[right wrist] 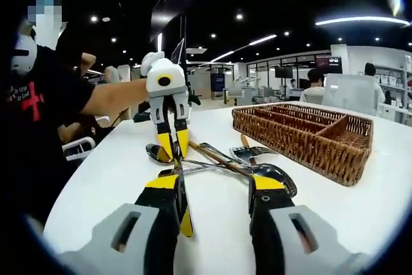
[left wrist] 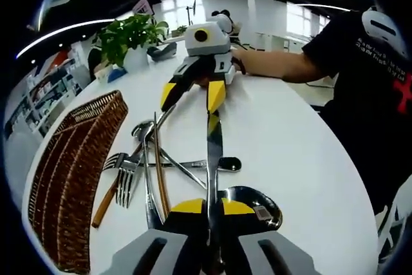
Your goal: Arrange the knives, forks, and spoons in their matching storage slots by inserting each utensil handle-first until every utensil is classified and aligned in the correct compartment
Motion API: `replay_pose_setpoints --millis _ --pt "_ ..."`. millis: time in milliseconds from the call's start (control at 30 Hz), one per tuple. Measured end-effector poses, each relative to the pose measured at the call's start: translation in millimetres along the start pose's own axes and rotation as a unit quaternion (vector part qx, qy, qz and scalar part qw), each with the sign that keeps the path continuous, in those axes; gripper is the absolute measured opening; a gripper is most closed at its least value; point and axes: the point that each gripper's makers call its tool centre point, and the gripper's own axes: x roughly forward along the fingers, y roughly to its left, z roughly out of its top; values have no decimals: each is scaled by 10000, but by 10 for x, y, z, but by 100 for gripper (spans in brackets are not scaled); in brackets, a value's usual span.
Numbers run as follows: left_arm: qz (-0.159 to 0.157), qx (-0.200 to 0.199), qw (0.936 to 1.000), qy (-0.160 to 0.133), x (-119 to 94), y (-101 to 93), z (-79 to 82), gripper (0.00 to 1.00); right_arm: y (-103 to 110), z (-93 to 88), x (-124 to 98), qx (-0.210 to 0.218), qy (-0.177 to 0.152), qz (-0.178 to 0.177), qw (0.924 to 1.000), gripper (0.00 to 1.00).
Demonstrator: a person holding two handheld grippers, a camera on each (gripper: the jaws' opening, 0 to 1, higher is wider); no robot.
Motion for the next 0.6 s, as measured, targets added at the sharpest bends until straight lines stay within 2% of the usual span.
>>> replay_pose_setpoints --millis 333,600 --pt "247 22 9996 113 -64 74 -11 5 26 0 -2 68 0 86 9999 44" --pt "422 160 9990 12 -108 108 77 4 110 -107 36 -2 270 241 9993 44"
